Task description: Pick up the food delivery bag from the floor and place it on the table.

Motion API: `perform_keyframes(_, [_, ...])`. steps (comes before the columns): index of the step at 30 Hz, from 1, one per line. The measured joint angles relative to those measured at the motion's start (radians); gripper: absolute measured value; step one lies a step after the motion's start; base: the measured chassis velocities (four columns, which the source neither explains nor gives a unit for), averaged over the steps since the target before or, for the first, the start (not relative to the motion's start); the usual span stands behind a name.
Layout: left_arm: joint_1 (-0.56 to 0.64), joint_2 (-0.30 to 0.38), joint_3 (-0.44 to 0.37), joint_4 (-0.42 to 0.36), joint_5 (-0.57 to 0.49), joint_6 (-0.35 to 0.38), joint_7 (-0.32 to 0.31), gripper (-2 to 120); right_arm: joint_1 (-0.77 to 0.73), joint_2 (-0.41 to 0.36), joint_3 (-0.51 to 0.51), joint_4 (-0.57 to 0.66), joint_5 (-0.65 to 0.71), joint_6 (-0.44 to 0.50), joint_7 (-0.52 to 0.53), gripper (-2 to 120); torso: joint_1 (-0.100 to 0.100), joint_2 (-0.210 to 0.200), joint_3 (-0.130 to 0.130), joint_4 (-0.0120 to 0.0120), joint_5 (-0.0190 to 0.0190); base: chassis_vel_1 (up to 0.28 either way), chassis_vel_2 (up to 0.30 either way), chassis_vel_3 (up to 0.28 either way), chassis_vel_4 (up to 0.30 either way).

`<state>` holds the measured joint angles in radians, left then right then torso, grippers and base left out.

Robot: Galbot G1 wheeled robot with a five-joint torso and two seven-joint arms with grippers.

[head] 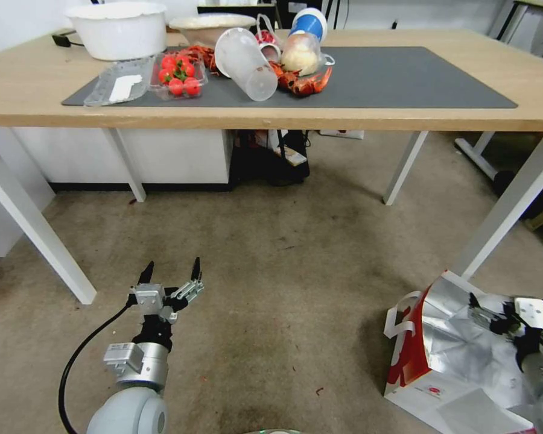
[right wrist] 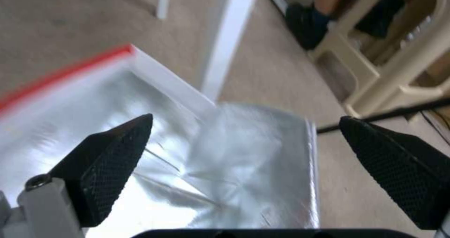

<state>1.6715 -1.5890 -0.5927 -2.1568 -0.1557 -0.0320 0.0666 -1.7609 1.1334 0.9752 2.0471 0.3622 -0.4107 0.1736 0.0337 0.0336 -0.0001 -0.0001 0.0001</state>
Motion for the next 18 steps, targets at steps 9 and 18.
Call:
perform_keyframes(9, [0.001,0.002,0.003,0.000,0.000,-0.004,0.000,100,0.071,-0.007,-0.027,-0.146,0.039,0.024,0.020,100,0.000,0.000,0.000,0.0001,0.0000,0.000,0.000,0.000,0.000])
perform_keyframes(18, [0.003,0.004,0.001,0.000,-0.002,-0.005,0.000,100,0.121,-0.014,-0.043,-0.244,0.033,0.029,0.037,100,0.000,0.001,0.000,0.0001,0.0001,0.000,0.000,0.000,0.000])
